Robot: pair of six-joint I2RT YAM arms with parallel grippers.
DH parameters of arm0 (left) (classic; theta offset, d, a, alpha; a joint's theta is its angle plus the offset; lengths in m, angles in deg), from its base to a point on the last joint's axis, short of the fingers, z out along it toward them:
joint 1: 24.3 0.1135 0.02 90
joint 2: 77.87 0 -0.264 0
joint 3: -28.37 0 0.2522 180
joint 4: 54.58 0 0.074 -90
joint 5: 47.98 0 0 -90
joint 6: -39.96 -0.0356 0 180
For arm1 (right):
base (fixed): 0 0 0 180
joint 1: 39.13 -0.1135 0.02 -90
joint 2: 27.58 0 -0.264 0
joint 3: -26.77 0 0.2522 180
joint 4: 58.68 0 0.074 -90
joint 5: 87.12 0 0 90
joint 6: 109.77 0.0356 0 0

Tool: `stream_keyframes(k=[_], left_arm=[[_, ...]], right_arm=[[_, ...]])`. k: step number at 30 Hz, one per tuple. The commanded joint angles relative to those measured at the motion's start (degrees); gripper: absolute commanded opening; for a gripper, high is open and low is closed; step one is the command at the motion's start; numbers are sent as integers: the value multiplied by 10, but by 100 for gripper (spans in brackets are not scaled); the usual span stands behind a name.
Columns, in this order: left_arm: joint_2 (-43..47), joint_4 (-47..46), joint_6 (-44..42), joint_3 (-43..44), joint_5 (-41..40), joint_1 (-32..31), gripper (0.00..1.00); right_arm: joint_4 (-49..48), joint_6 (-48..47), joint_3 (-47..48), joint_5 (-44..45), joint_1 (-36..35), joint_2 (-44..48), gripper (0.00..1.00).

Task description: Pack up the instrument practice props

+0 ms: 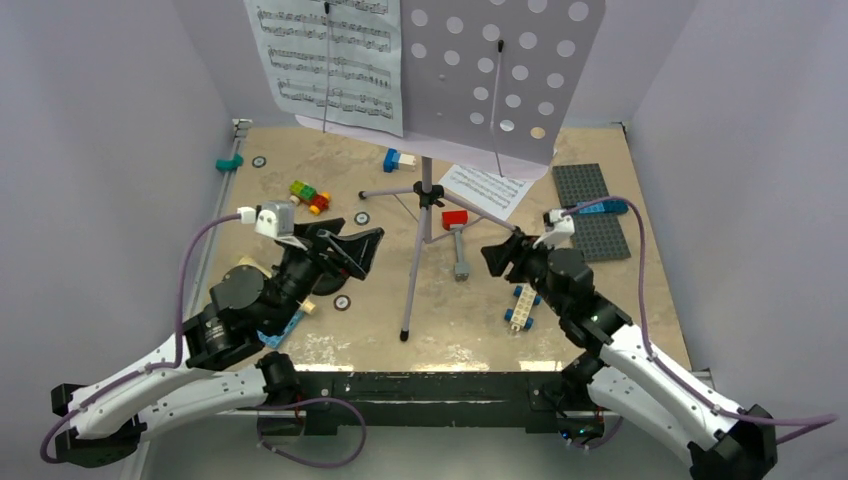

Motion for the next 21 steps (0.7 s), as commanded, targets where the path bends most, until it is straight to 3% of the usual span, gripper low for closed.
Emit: stream_keyframes(k=[1, 5, 9, 17, 21], left_arm=[[23, -28, -48, 30, -21, 2, 99], [37, -43, -91, 53, -49, 2, 100], [31, -110, -203, 74, -85, 2, 99], [2, -162, -348, 167, -72, 2, 98], [-19, -169, -379, 213, -71, 2, 96]], right_arm=[[-69, -85, -34, 69, -116, 52, 63], [-63, -157, -18, 179, -274, 60, 64], [-68, -226, 67, 259, -396, 21, 64], [-97, -377, 260, 249, -464, -78, 69], [-126, -426, 340, 250, -468, -136, 71]])
